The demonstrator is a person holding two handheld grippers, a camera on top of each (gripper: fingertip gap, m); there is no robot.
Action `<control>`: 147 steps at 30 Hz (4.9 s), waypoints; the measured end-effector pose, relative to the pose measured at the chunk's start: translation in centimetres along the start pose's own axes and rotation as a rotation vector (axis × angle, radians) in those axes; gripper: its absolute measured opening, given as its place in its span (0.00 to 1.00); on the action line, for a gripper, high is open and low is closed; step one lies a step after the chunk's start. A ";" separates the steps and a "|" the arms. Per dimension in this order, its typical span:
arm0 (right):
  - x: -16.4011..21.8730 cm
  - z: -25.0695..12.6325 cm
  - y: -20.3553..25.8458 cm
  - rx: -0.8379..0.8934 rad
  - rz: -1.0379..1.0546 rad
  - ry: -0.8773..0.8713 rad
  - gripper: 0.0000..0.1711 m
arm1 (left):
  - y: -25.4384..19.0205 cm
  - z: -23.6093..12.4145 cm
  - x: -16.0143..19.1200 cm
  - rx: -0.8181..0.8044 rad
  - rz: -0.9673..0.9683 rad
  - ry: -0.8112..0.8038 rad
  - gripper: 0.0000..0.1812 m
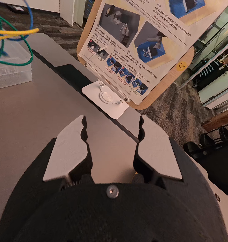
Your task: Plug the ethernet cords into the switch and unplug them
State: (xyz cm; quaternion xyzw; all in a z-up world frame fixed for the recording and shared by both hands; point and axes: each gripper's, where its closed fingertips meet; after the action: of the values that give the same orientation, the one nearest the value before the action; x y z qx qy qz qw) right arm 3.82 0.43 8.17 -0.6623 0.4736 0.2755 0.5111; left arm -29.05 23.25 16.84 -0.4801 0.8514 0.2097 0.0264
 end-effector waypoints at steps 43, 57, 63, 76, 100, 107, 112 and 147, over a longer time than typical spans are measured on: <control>-0.7 -2.8 12.9 -0.622 -0.540 -0.573 0.41 | -33.0 1.5 13.8 0.255 0.953 -0.676 0.18; -2.0 -5.7 11.0 -0.894 -0.169 -0.603 0.33 | -29.9 -4.3 12.2 0.538 0.649 -1.058 0.18; -1.9 -3.6 11.2 -0.912 -0.037 -0.531 0.43 | -31.6 -7.6 12.9 0.693 0.674 -1.144 0.18; -2.3 -6.6 11.5 -1.060 -0.123 -0.674 0.20 | -32.7 -8.7 14.8 0.802 0.830 -1.240 0.19; 0.1 -2.4 10.3 -0.577 -0.590 -0.557 0.21 | -35.4 -2.8 11.5 0.357 1.224 -1.386 0.21; -1.2 -3.9 10.6 -0.530 -0.634 -0.608 0.20 | -34.2 -4.1 12.5 0.312 1.230 -1.433 0.20; -1.8 -4.8 10.3 -0.473 -0.713 -0.561 0.20 | -33.9 -5.1 12.7 0.321 1.182 -1.497 0.21; -1.7 -6.0 9.2 -0.351 -0.880 -0.579 0.20 | -34.5 -4.9 12.4 0.127 1.234 -1.633 0.20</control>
State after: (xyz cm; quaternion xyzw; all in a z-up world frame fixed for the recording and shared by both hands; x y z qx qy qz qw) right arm -5.95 -4.88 7.75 -0.7701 -0.0605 0.2816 0.5691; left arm -6.32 -4.21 6.81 0.3331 0.6818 0.4042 0.5106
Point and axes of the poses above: each gripper's, where its closed fingertips meet, z out along the fingers, x out of its underside, y = z × x across the jaws, and after that the axes turned 1 degree about -z, right-handed
